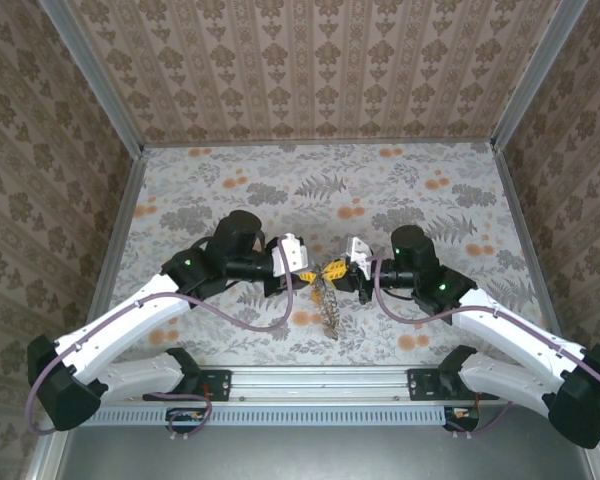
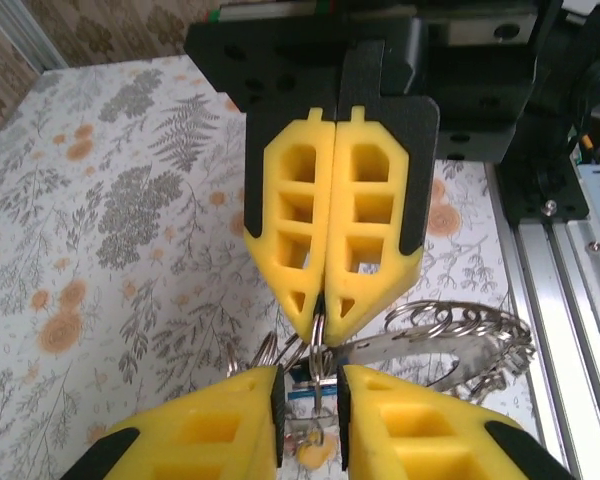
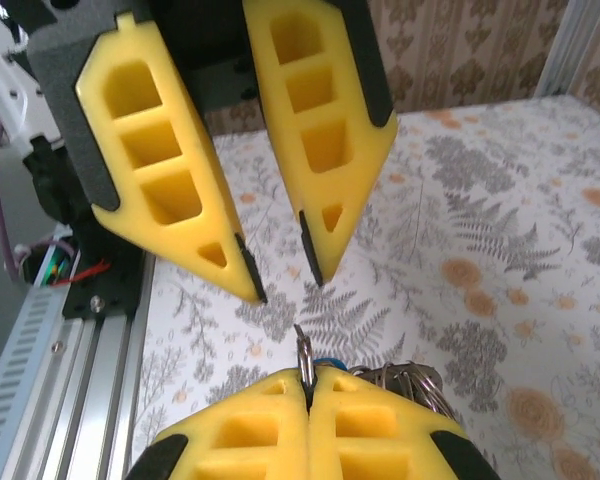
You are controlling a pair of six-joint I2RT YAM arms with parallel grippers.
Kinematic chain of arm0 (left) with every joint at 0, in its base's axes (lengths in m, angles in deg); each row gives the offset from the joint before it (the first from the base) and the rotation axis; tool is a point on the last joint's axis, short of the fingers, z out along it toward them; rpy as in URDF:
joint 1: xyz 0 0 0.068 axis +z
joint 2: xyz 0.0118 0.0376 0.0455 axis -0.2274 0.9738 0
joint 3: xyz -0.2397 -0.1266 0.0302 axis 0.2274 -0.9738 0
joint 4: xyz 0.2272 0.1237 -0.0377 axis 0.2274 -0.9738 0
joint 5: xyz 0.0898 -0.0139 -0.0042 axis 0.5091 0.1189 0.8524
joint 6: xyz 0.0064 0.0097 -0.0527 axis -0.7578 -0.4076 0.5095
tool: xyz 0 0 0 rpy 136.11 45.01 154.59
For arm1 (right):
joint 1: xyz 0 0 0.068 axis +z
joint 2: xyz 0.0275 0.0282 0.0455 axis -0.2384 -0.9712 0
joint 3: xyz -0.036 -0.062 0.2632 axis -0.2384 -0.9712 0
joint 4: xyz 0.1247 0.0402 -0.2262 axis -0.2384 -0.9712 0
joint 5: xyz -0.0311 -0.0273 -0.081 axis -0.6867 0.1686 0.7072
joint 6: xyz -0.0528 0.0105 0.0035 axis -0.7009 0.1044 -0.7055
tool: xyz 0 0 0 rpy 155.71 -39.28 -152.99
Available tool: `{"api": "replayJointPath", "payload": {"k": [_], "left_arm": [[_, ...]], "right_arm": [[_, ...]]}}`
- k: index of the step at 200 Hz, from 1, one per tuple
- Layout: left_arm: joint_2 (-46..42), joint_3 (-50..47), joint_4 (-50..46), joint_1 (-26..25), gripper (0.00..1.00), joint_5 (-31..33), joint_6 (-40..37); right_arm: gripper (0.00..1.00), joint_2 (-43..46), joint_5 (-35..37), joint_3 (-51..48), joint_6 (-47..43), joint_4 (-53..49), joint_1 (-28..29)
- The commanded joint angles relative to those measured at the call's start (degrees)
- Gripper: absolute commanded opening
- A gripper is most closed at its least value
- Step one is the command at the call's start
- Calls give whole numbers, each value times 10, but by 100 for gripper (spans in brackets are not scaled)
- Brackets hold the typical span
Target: Put the keys on the keyring
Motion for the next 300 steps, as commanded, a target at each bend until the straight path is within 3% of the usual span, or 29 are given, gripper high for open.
{"api": "replayJointPath", "payload": {"k": [1, 64, 93, 108, 185, 205, 216, 268, 300], "left_arm": [[-11, -23, 43, 14, 24, -48, 29], [-17, -38, 88, 21, 24, -45, 52], [-19, -38, 107, 20, 13, -56, 55], [-18, -37, 94, 20, 0, -55, 45], [-15, -28, 39, 9, 0, -22, 13], [-45, -39, 42, 16, 22, 10, 11], [-63, -50, 59, 21, 28, 16, 23], [-88, -67, 126, 26, 34, 50, 38], [-66, -54, 128, 24, 34, 26, 34]], "right_arm": [[0, 24, -22, -7, 44, 127, -2], [0, 21, -28, -15, 63, 173, -2], [0, 12, -17, -35, 101, 248, -2], [0, 10, -10, -41, 116, 273, -2], [0, 12, 5, -56, 152, 325, -2], [0, 16, 1, -50, 135, 291, -2], [0, 16, -9, -45, 128, 274, -2], [0, 5, -34, -30, 122, 253, -2], [0, 3, -40, -21, 118, 240, -2]]}}
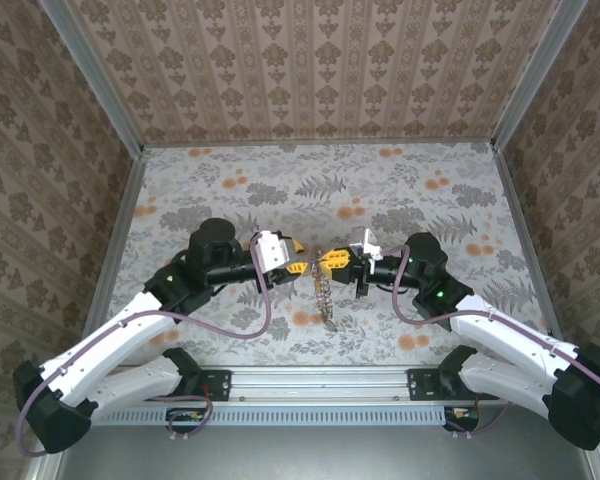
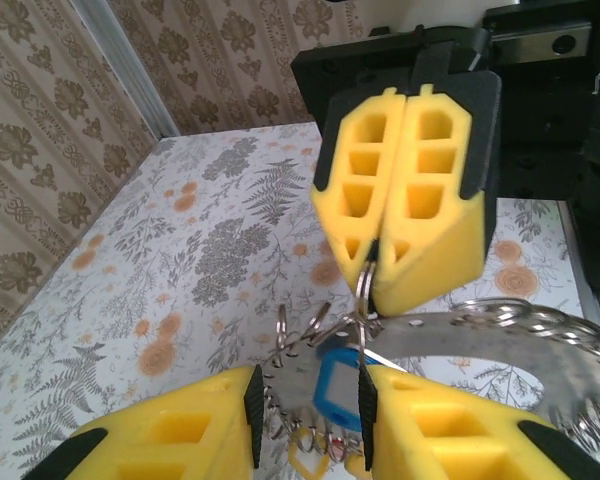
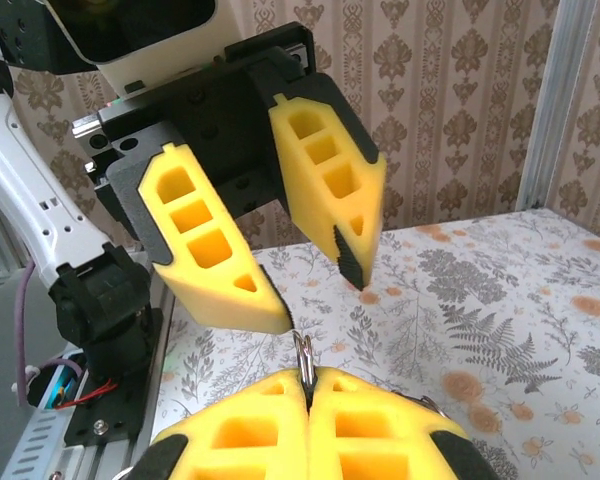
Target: Put the keys on the keyring
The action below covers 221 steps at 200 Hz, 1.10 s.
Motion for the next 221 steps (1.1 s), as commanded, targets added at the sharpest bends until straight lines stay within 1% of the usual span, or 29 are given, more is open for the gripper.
{"api": "replayJointPath", "payload": {"k": [1, 21, 43, 58, 72, 99, 133, 198, 221], "left_arm": [[13, 11, 19, 1, 34, -13, 0], [26, 16, 15, -3, 32, -32, -4], [37, 21, 11, -8, 26, -44, -12], [41, 24, 11, -10, 19, -47, -15], [44, 27, 11, -12, 18, -50, -17], [41, 26, 5, -13, 26, -57, -19], [34, 16, 9, -13, 31, -72, -8], [22, 4, 9, -14, 32, -93, -6], [12, 4, -23, -9, 32, -87, -32]], "right_arm": [[0, 2, -21, 31, -8, 12, 0], [0, 2, -18, 32, -8, 12, 0], [0, 0, -17, 33, -7, 13, 0], [0, -2, -17, 35, -6, 12, 0], [0, -2, -13, 34, -6, 11, 0], [0, 0, -2, 33, -6, 10, 0], [0, 2, 3, 30, -5, 10, 0], [0, 1, 1, 29, -5, 11, 0], [0, 2, 0, 29, -9, 4, 0]]}}
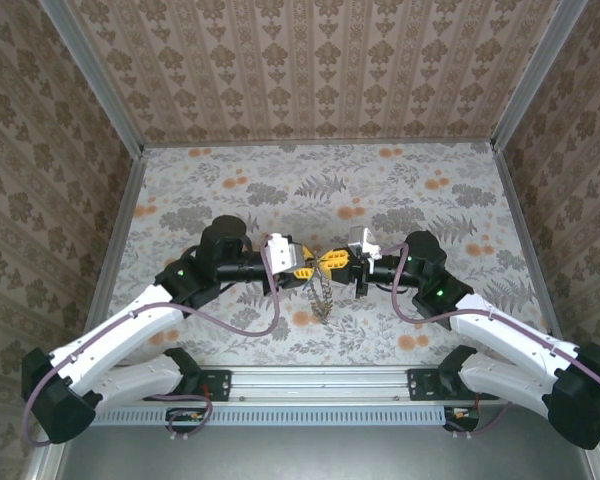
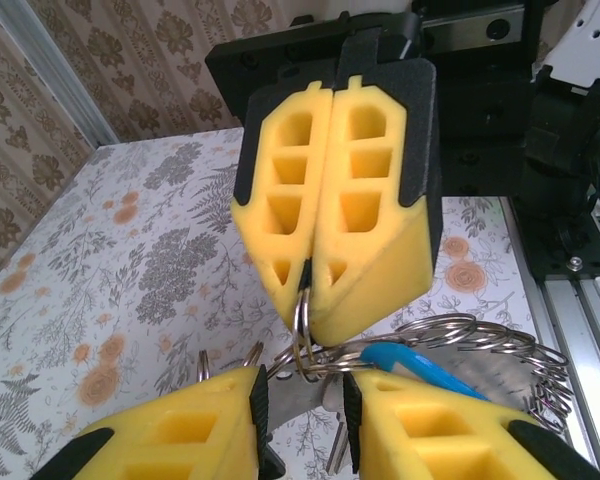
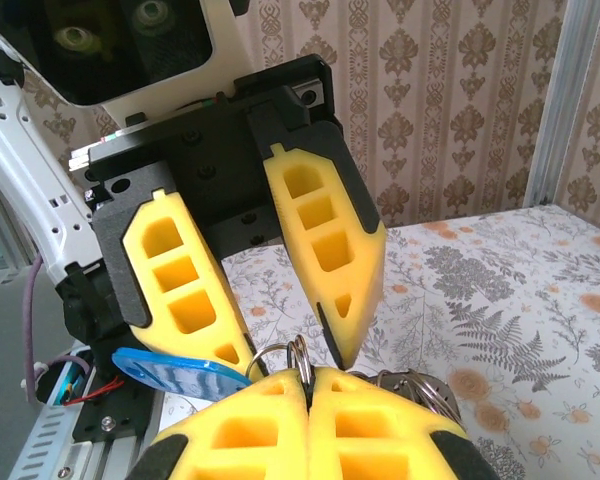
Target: Put the keys on the keyring
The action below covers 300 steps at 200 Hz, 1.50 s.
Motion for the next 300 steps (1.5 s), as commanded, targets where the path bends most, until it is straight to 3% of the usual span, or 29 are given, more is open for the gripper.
{"api": "replayJointPath", "payload": {"k": [1, 48, 107, 142, 194, 300], "left_arm": [[-21, -1, -24, -1, 32, -24, -20], [-46, 18, -127, 8, 40, 25, -85], [-24, 10, -29, 8, 42, 18, -13], [3, 21, -10, 2, 32, 10, -5], [8, 20, -2, -3, 0, 31, -9], [39, 35, -45, -66, 0, 84, -75]], "right_arm": [[0, 5, 4, 22, -10, 16, 0], [0, 6, 0, 27, -20, 0, 1], [0, 1, -3, 33, -23, 0, 5], [0, 0, 1, 35, -23, 0, 8], [0, -3, 7, 32, -5, 26, 9], [0, -11, 101, 2, 106, 164, 11]]}}
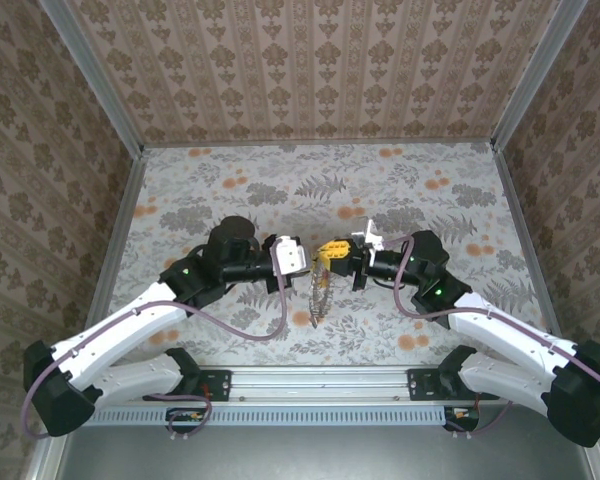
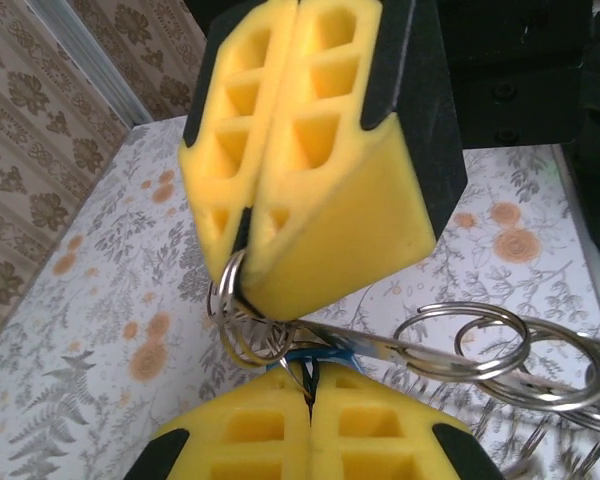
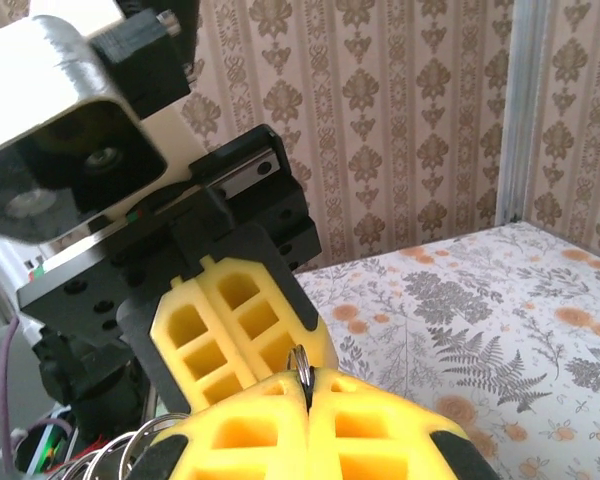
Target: Put the keys on the keyring
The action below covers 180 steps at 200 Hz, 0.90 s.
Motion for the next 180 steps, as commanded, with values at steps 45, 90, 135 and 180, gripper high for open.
{"api": "replayJointPath", "payload": {"k": [45, 90, 135, 180], "left_arm": [[-14, -2, 18, -17, 27, -4, 24], [-67, -13, 5, 43, 35, -38, 66], [-43, 8, -11, 63, 29, -119, 86], [-21, 10, 3, 63, 27, -129, 98]], "right_arm": [[0, -1, 41, -6, 13, 75, 10], [0, 3, -3, 2, -22, 36, 10], [0, -16, -35, 18, -25, 41, 10], [0, -21, -27, 19, -29, 58, 13]]}}
